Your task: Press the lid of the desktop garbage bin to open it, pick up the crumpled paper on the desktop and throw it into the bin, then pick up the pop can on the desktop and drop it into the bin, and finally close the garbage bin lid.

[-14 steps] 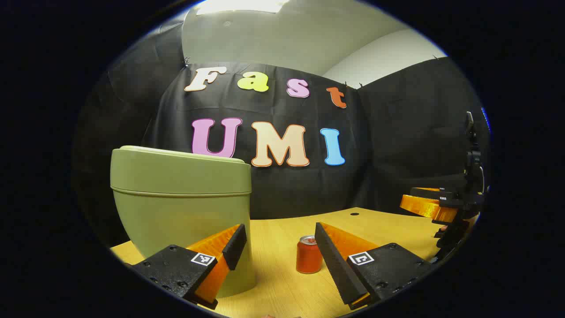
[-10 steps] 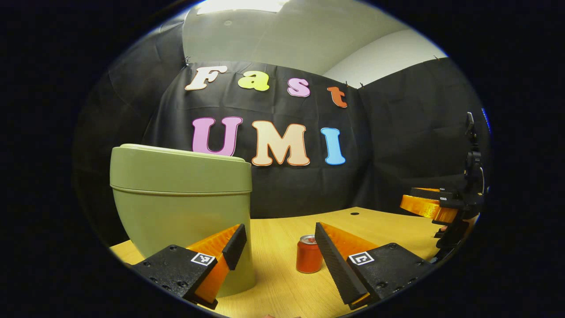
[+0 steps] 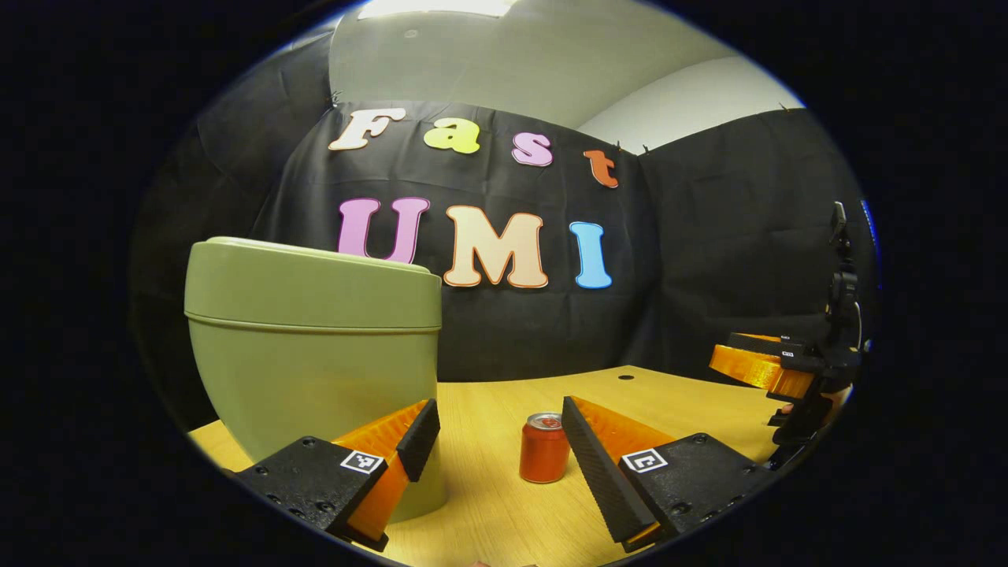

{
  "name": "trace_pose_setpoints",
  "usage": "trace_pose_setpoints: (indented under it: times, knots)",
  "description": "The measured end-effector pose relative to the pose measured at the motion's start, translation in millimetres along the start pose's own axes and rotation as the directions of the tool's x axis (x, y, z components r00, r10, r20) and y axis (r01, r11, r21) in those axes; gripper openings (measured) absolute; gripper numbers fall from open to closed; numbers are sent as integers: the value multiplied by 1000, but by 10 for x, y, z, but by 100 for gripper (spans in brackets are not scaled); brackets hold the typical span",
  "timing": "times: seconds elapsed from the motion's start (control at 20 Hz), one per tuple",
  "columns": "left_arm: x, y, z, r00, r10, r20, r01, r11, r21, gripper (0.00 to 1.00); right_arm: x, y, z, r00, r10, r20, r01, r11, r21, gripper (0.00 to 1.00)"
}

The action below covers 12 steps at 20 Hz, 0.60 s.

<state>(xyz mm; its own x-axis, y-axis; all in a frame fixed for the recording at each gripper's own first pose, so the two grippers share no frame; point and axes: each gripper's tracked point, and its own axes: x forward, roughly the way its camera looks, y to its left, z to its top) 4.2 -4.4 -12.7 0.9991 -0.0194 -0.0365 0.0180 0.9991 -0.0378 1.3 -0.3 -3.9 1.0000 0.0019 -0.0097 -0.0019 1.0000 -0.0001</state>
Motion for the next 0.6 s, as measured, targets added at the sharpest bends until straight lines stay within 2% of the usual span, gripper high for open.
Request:
trace_pose_setpoints:
  times: [0.25, 0.4, 0.55, 0.6]
  knots:
    - [-4, -21, -1, 1000, -9, 2, 9, 1000, -5, 93, -1, -21, -20, 1000, -6, -4, 6, 1000, -6, 98]
    - [-12, 6, 72, 1000, 0, 17, -1, 1000, 28, 92, -2, -11, -16, 1000, -1, -3, 1, 1000, -7, 98]
    - [-62, 75, 218, 999, 25, 44, -28, 997, 73, 73, -6, -6, -26, 1000, 0, -3, 0, 1000, -14, 98]
    - [-77, 103, 296, 998, 31, 60, -36, 996, 80, 71, 6, 6, -21, 1000, 2, -4, -2, 1000, -17, 98]
